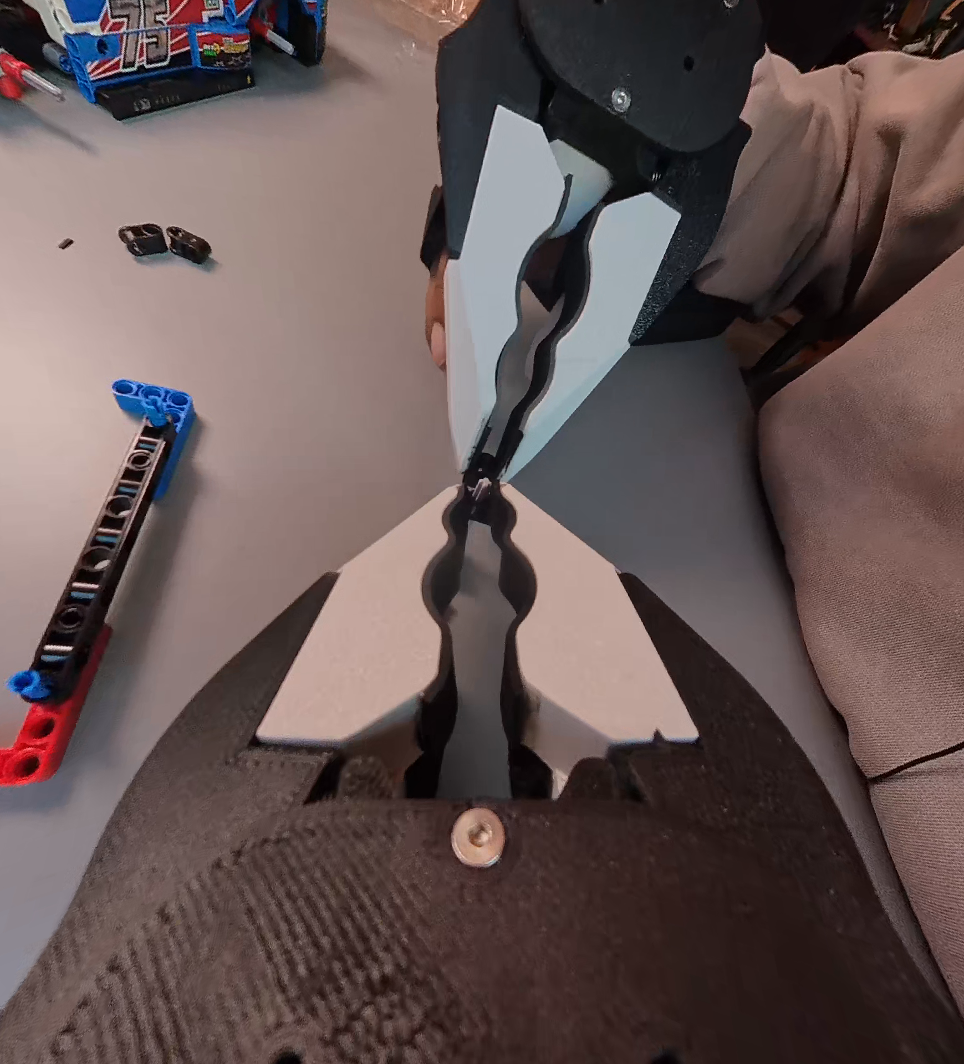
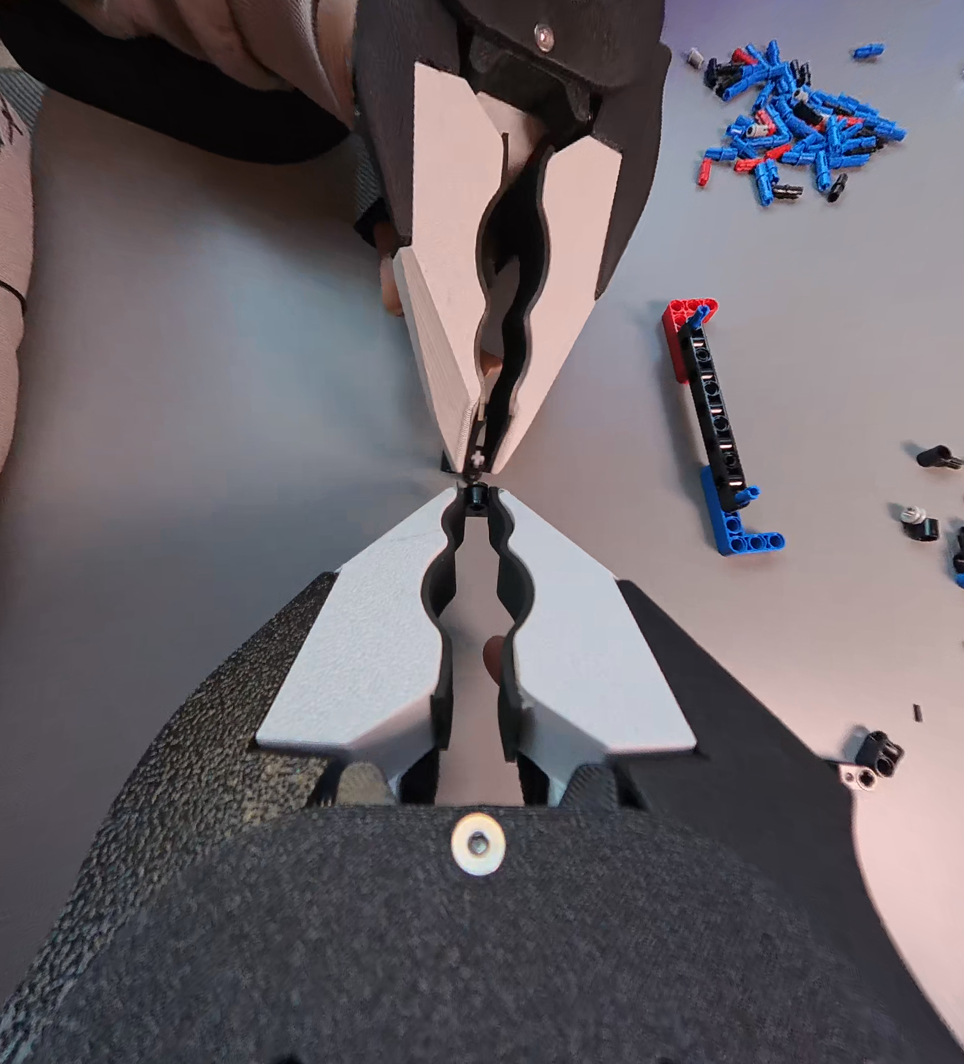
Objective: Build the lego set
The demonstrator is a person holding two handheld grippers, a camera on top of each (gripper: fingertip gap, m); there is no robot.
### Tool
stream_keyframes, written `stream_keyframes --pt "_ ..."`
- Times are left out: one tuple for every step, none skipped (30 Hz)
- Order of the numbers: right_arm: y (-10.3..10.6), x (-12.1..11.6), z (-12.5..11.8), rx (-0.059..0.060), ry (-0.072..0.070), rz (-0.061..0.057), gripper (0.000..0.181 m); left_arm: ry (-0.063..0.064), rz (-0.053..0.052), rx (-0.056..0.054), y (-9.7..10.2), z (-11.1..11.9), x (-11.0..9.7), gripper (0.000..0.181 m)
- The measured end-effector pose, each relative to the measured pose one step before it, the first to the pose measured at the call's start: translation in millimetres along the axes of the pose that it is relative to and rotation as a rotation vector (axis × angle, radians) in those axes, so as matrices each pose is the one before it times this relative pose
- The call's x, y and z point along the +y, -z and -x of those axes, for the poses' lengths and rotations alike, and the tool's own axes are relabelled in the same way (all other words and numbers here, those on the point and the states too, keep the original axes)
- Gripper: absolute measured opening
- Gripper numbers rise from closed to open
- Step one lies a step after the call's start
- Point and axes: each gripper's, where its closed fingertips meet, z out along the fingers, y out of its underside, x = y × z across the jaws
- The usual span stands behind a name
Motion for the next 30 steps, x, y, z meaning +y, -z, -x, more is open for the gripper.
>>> stream_keyframes --pt "-0.48 -2.53 1.52 -0.0066 -0.0054 -0.0144 0.005 0.0026 -0.0016 -0.0029 1.85 1.46 0.43 0.006" --pt "-0.98 -1.43 0.74 -0.0011 -0.0009 -0.0069 0.005 -0.0083 0.0016 -0.0078 1.7 1.44 0.56 0.006" --pt "-1.12 -0.91 -0.18 0.0044 0.0031 -0.004 0.005 -0.0076 0.0008 -0.008 1.49 1.28 0.54 0.006" --pt "-1.04 -0.6 -0.05 0.0017 0.002 -0.0012 0.005 0.0011 -0.0014 -0.0029 1.13 0.87 0.37 0.006" --pt "-1.02 -0.91 0.0 0.0009 0.001 -0.0038 0.005 0.0041 -0.0013 0.0005 0.93 0.32 0.35 0.006" --pt "-0.93 -1.26 -0.16 0.0011 -0.0007 -0.006 0.005 0.0048 -0.0014 0.0001 1.04 0.52 0.32 0.006" --pt "-0.91 -0.36 0.13 -0.002 -0.002 -0.0004 0.005 0.0042 -0.0023 -0.0017 0.86 0.67 0.06 0.005" --pt "-0.97 0.4 -0.56 0.0032 0.0003 0.0033 0.005 0.0001 -0.0018 -0.0046 0.49 0.43 -0.08 0.005" --pt "-0.58 0.82 -0.58 0.0039 0.0022 0.0049 0.005 -0.005 -0.0016 -0.0061 0.22 0.03 -0.06 0.005" --pt "-0.02 0.68 0.5 -0.0018 0.0003 0.004 0.005 -0.001 -0.0081 -0.0081 0.26 0.22 -0.9 0.005" --pt "1.05 0.71 0.29 -0.0005 -0.0014 0.0045 0.005 0.0175 -0.0347 0.0056 0.96 -1.22 -4.52 0.006" --pt "2.45 0.78 -0.48 0.0048 0.0002 0.0055 0.005 0.0345 -0.0568 0.018 0.92 -2.53 -7.62 0.006" --pt "3.66 0.51 -0.06 0.0003 -0.0023 0.0036 0.005 0.0319 -0.0426 0.0132 -0.58 -2.2 -5.82 0.006" --pt "4.15 1.02 1.33 -0.0105 -0.0092 0.0058 0.005 0.0079 0.0028 0.0027 -2.95 -1.51 0.43 0.006" --pt "3.65 1.98 2.35 -0.0168 -0.0109 0.012 0.005 -0.0161 0.0314 -0.0057 -4.1 -0.96 3.98 0.006" --pt "2.91 1.68 -0.68 0.0052 -0.0033 0.0074 0.005 -0.0225 0.0225 -0.0061 -3.48 -0.8 2.08 0.006" --pt "2.05 1.18 -1.25 0.0107 0.0029 0.0041 0.005 -0.0162 0.0176 -0.0056 -2.5 -0.1 1.59 0.006" --pt "1.02 0.34 0.57 -0.0006 -0.0006 0.0015 0.005 -0.0055 0.02 -0.003 -1.77 0.52 2.28 0.006" --pt "0.17 -1.32 1.04 -0.0013 -0.0029 -0.0063 0.005 -0.0014 0.024 -0.0024 -1.19 0.7 3.14 0.006" --pt "-0.69 -2.24 0.92 0.0016 0.0001 -0.0113 0.005 -0.0089 0.0159 0.004 -0.55 -0.7 2.16 0.006" --pt "-1.44 -1.79 0.78 0.0029 0.0029 -0.0074 0.005 -0.014 0.0058 0.0023 0.1 -0.97 0.85 0.006" --pt "-1.69 -1.36 -0.57 0.01 0.0054 -0.006 0.005 -0.015 0.0043 -0.0026 0.37 -0.6 0.72 0.006" --pt "-1.86 -0.99 -1.5 0.0123 0.0044 -0.005 0.005 -0.0112 0.0037 -0.0031 0.6 -0.33 0.69 0.007" --pt "-1.75 -0.73 -0.42 0.0016 -0.0002 -0.004 0.005 -0.0023 0.003 0.0014 0.51 -0.56 0.78 0.007" --pt "-1.25 -1.01 -0.75 0.0016 -0.001 -0.0065 0.005 0.0033 -0.0009 -0.0045 0.77 0.64 0.35 0.007" --pt "-0.6 -1.04 -2.14 0.0089 0.0007 -0.0074 0.005 0.0056 -0.0043 -0.0089 1.21 1.58 -0.19 0.007" --pt "-0.13 -1.99 -0.35 -0.0026 -0.0048 -0.0128 0.005 0.0082 -0.003 -0.0007 1.1 0.85 0.03 0.007" --pt "-0.17 -1.97 1.11 -0.0109 -0.0089 -0.0104 0.005 0.011 -0.0012 0.0064 0.64 -0.09 0.32 0.007" --pt "-0.44 -0.21 -0.6 0.0017 -0.0017 0.0012 0.005 0.0112 -0.0028 0.0035 0.46 0.49 -0.16 0.007" --pt "-0.38 -0.08 -1.53 0.0095 0.0054 -0.0002 0.005 0.0089 -0.0027 0.0016 0.32 0.68 -0.38 0.007"
